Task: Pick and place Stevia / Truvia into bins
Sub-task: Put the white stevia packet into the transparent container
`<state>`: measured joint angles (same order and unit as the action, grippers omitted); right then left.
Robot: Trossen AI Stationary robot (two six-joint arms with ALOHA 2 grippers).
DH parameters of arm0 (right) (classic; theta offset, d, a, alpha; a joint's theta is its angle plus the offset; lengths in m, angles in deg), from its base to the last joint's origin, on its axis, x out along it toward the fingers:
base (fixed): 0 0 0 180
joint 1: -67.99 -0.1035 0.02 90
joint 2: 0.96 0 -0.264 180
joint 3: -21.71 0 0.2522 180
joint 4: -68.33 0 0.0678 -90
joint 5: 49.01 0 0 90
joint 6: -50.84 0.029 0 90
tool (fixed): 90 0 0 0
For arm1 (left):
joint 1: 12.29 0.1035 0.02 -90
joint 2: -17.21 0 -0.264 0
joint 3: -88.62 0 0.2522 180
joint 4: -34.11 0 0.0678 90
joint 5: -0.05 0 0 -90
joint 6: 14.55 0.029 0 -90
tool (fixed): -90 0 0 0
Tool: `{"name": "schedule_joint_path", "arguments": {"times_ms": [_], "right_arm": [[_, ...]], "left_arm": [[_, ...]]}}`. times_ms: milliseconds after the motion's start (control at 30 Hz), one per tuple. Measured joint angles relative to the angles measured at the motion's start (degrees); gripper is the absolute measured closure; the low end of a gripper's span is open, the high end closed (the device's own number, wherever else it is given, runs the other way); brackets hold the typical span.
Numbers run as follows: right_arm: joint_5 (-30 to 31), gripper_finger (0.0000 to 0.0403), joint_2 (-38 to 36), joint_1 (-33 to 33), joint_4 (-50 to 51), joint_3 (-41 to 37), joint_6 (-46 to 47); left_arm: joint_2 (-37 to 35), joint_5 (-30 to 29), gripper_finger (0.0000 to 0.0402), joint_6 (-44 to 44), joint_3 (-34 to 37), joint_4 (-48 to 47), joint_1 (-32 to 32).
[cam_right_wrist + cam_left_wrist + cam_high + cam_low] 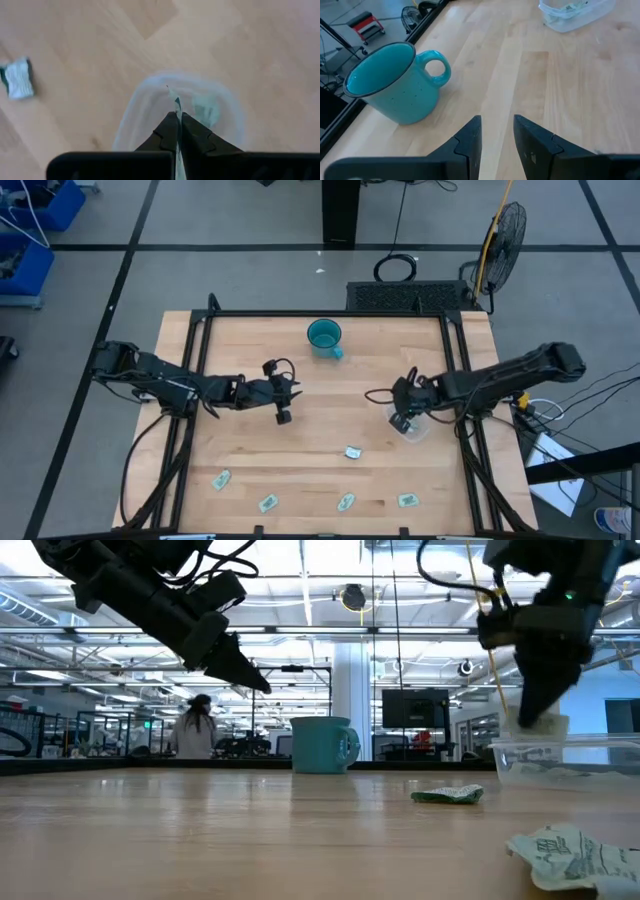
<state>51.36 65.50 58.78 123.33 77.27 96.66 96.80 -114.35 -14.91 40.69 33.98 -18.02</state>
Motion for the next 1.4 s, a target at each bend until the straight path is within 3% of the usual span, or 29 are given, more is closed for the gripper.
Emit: {"name": "schedule_joint_path", "arguments": {"times_ms": [233, 367, 533, 633, 733, 867, 1033, 1133, 1267, 1400], "right_arm": [[-1.3, 0.0390, -0.2, 0.0, -3.4, -4.2, 0.6], [-3.9, 0.0367, -0.2, -0.6, -3.3, -4.9, -4.6], [-1.5, 0.0333, -0.7, -0.7, -4.1, -4.9, -6.7], [-1.5, 0.0320, -2.7, -0.6, -5.7, -4.9, -8.2], [-1.4, 0.0317, -6.1, -0.6, -9.0, -4.9, -9.5], [-1.4, 0.0320, -12.5, -0.6, -13.5, -4.9, -10.8], [-1.4, 0.0319, -19.2, -0.6, -21.5, -4.8, -14.9], [-1.4, 0.0316, -20.7, -0.6, -28.0, -4.8, -23.0], [-1.4, 0.0318, -20.6, -0.6, -35.1, -4.8, -35.3], [-1.4, 0.0318, -19.3, -0.6, -38.0, -4.8, -43.2]], "left_arm": [[0.0, 0.3, 0.0282, 0.0, 0.0, 0.1, 0.0], [0.0, 0.4, 0.0282, 0.0, 0.0, 0.1, 0.0], [0.0, 0.7, 0.0282, -0.1, 0.0, 0.0, 0.0], [-0.5, 4.0, 0.0282, -2.0, 0.0, -1.3, -0.3], [-2.1, 8.4, 0.0282, -2.8, -1.1, -6.6, -1.3], [-5.2, 12.6, 0.0282, -3.8, -6.6, -24.1, -3.7], [-6.7, 18.6, 0.0282, -16.7, -14.7, -46.0, -7.7], [-6.7, 26.8, 0.0282, -27.3, -18.2, -55.3, -11.1], [-6.5, 38.9, 0.0282, -45.3, -19.5, -58.5, -16.5], [-6.4, 39.9, 0.0282, -60.5, -19.2, -60.8, -24.4]]}}
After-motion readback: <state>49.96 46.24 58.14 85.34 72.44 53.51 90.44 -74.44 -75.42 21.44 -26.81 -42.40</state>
